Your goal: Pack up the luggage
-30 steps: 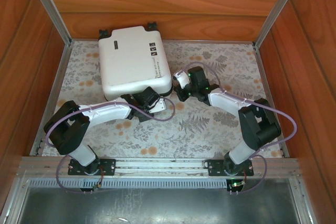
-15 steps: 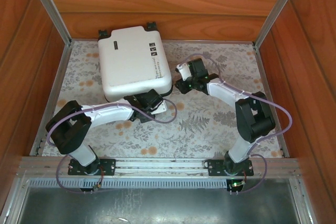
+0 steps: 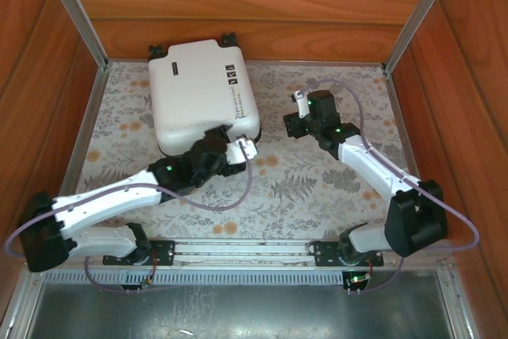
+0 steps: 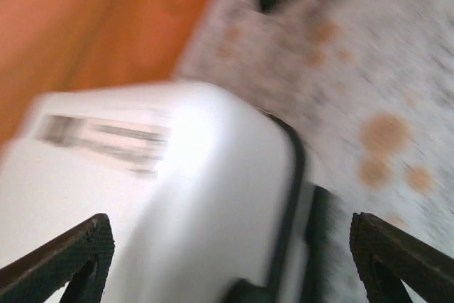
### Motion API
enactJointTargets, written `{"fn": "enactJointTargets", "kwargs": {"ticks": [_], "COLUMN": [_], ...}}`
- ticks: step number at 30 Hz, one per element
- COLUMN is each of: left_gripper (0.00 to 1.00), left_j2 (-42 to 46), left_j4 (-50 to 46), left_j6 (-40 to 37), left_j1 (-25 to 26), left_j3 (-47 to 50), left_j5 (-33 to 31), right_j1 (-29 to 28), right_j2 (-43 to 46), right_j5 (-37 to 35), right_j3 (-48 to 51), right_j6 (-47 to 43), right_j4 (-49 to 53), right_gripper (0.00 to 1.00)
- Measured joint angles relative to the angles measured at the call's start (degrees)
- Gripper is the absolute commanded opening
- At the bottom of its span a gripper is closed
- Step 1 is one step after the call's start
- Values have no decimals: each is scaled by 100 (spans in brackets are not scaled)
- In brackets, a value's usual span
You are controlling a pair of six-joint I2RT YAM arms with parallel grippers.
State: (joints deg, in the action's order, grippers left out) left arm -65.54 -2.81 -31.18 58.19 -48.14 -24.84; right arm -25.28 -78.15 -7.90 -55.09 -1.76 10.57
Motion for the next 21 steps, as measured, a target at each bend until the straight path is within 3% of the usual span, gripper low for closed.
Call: {"fn": "enactJointTargets", "kwargs": {"ticks": [2,4,8,9,12,16,21], "left_gripper": [92,92,91,90,90,89,90], "left_j2": [249,354,723,955,1821,2356,1899], "left_j4": [470,828,1266,1305,1314,1423,2203], "left_j6": [7,227,1506,1985,3289,4183,4538], "left_j1": [-278,-907,-3053,-3615,-4859,-5333,-5379], "left_j3": [24,26,518,817,1808,2629,3569], "left_j5": [-479,-1001,-1836,-1965,-2304,-2413,-2393], "right_j1": [90,186,442,527,820,1375,1928], "right_j2": [157,306,568,651,896,946,483], "right_j5": [-144,-269,-518,-586,-728,-678,-437], "right_j3": [181,380,898,1110,1845,2505,2568], "right_j6": [50,103,168,173,142,195,247], "right_j4": [-164,-382,-1071,-1351,-2299,-3084,-3786], "right_gripper": [83,86,92,100,99,99,99]}}
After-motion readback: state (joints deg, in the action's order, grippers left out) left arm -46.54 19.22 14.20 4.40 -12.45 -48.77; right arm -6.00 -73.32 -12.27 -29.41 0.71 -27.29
